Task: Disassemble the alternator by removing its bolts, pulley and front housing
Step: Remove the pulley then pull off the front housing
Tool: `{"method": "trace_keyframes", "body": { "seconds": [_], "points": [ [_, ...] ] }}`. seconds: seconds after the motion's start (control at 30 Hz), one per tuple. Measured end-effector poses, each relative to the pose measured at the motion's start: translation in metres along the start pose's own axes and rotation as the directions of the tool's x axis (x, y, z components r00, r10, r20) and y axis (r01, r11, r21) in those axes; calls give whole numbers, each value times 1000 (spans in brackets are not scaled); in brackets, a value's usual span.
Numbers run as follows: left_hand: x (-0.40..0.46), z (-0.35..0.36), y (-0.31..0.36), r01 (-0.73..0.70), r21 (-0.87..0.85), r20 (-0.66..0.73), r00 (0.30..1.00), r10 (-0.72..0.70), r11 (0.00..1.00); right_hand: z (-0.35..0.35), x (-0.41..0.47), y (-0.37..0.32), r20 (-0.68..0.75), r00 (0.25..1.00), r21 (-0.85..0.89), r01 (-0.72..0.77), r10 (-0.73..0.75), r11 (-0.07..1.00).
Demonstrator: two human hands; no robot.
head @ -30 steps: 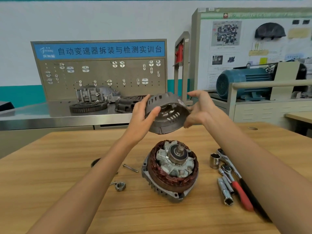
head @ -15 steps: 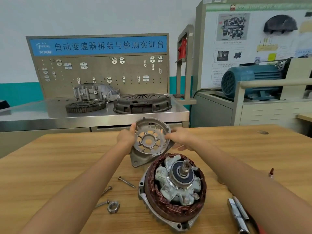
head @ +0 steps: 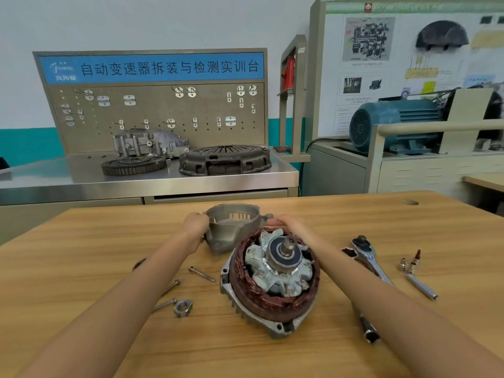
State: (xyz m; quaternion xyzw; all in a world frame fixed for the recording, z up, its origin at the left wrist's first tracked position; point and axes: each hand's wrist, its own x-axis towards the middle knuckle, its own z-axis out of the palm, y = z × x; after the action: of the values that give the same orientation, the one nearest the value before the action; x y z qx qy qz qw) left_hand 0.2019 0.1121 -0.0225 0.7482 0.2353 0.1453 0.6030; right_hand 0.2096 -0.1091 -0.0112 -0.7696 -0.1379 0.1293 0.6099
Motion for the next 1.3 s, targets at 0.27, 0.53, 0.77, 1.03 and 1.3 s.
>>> {"method": "trace_keyframes", "body": {
  "seconds": [0.27, 0.53, 0.77, 1.03, 1.3],
  "points": [
    [-107, -27, -19, -545, 19, 595, 680, 428, 838, -18, -72, 28, -71, 950, -121, 295, -304, 948],
    [-133, -27, -15, -546, 56, 768, 559, 313, 836, -46, -109, 23, 477, 877, -451, 301, -58, 840],
    [-150, -23, -13, -671, 34, 706, 541, 457, 741, -28, -110, 37, 289, 907, -276, 384, -305, 881],
    [-161, -23, -25, -701, 36, 517, 623, 587, 712, -24, -108, 40, 266, 879, -154, 444, -396, 883],
    [-160, -21, -25, -606, -83, 475, 673, 566, 791, -23, -109, 37, 242, 889, -89, 418, -388, 904]
  ]
}}
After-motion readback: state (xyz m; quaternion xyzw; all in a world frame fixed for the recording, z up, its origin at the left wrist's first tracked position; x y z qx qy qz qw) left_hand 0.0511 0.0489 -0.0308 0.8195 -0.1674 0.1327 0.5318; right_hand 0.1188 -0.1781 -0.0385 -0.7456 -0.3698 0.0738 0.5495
